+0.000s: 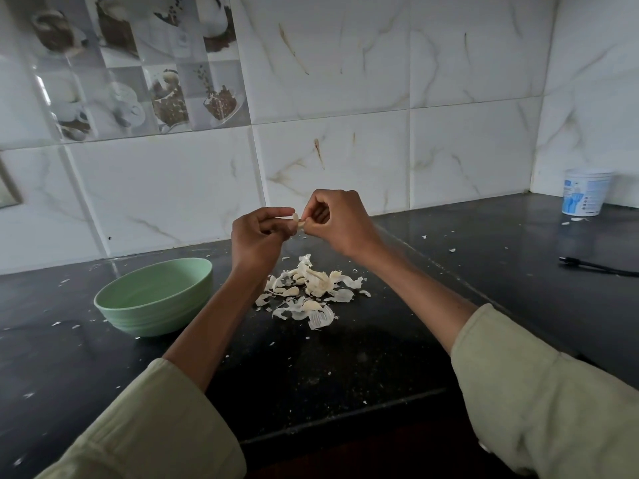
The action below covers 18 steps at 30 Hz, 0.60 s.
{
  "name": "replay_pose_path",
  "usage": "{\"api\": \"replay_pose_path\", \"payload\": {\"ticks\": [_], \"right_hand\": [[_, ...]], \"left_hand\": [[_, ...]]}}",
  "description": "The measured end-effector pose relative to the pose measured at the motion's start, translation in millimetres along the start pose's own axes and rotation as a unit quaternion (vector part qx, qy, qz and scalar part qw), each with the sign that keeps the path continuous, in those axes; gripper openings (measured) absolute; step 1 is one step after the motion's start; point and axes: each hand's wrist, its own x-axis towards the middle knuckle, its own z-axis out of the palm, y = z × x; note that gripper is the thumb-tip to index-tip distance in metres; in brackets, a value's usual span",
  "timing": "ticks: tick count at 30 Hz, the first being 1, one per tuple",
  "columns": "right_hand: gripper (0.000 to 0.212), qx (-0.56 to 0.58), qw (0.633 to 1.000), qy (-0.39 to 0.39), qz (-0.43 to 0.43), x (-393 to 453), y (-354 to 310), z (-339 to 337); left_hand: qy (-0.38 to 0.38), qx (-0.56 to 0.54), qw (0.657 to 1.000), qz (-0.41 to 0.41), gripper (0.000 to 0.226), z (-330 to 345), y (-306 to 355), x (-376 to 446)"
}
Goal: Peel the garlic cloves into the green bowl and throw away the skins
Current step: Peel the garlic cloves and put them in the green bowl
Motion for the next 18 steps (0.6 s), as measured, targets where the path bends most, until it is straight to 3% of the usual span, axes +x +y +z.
{"api": "replay_pose_path", "payload": {"ticks": [18], "right_hand": [[0.007,0.107,0.993,-0.029,0.051,7.3,14.3,-1.7]], "left_hand": [[-0.074,-0.195,0.974,-0.084,0.032,-7.8,-6.5,4.5]]}}
